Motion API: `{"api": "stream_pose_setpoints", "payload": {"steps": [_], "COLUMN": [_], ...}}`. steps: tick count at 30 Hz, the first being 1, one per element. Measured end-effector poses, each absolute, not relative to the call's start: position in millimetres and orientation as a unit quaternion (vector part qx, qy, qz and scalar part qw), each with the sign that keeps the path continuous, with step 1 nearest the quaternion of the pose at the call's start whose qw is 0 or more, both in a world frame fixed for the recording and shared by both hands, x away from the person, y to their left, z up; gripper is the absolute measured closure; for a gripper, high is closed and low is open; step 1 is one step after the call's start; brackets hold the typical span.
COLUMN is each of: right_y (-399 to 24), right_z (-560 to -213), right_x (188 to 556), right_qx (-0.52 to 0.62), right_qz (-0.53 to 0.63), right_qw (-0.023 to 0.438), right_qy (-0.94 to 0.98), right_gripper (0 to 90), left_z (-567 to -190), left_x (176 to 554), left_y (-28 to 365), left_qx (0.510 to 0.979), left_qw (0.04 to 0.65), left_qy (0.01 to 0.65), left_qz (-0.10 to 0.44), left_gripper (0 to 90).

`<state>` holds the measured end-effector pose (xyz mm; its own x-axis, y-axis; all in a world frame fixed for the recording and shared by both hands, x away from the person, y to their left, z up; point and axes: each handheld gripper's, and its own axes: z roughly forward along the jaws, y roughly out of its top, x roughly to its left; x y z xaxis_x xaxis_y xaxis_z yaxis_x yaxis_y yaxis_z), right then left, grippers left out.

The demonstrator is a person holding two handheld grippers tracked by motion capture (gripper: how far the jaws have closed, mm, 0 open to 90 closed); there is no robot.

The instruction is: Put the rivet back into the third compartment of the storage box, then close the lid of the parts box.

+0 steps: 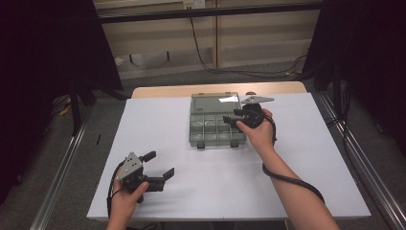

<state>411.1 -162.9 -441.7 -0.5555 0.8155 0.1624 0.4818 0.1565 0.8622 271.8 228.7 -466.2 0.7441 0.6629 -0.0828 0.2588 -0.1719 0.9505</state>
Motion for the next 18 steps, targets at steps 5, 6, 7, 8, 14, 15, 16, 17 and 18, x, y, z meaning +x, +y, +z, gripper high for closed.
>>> {"api": "stream_pose_setpoints", "payload": {"steps": [5,6,7,8,14,15,16,17,18], "right_y": [-163.7,-163.5,-163.4,-163.3,-164.0,-164.8,-165.7,-166.4,-168.0], "right_z": [-441.9,-441.7,-441.4,-441.3,-439.8,-439.5,-439.7,-440.0,-440.6], "right_x": [408.5,407.5,406.9,406.5,403.9,402.6,402.2,401.8,401.4], "right_qx": [0.438,0.437,0.436,0.435,0.43,0.43,0.427,0.428,0.428], "right_qz": [0.48,0.48,0.48,0.481,0.482,0.48,0.48,0.48,0.477], "right_qw": [0.179,0.179,0.18,0.181,0.186,0.187,0.187,0.188,0.189], "right_qy": [0.739,0.739,0.739,0.739,0.741,0.741,0.743,0.742,0.744], "right_gripper": [25.2,23.8,22.9,22.1,18.8,17.9,17.8,17.7,17.4], "left_z": [-466.3,-466.3,-466.3,-466.3,-466.9,-467.1,-467.3,-467.6,-467.7], "left_x": [271.8,271.8,272.0,272.1,272.3,272.4,272.4,272.4,272.4], "left_y": [229.1,229.1,228.9,228.6,228.7,228.8,229.0,228.9,228.6], "left_qx": [0.743,0.745,0.745,0.745,0.746,0.745,0.745,0.745,0.744], "left_qw": [0.565,0.563,0.563,0.563,0.561,0.562,0.561,0.561,0.563], "left_qy": [0.311,0.309,0.308,0.309,0.309,0.312,0.313,0.313,0.313], "left_qz": [0.179,0.179,0.179,0.179,0.178,0.179,0.179,0.179,0.177], "left_gripper": [4.2,4.2,4.2,4.2,4.2,4.2,4.2,4.2,4.2]}}
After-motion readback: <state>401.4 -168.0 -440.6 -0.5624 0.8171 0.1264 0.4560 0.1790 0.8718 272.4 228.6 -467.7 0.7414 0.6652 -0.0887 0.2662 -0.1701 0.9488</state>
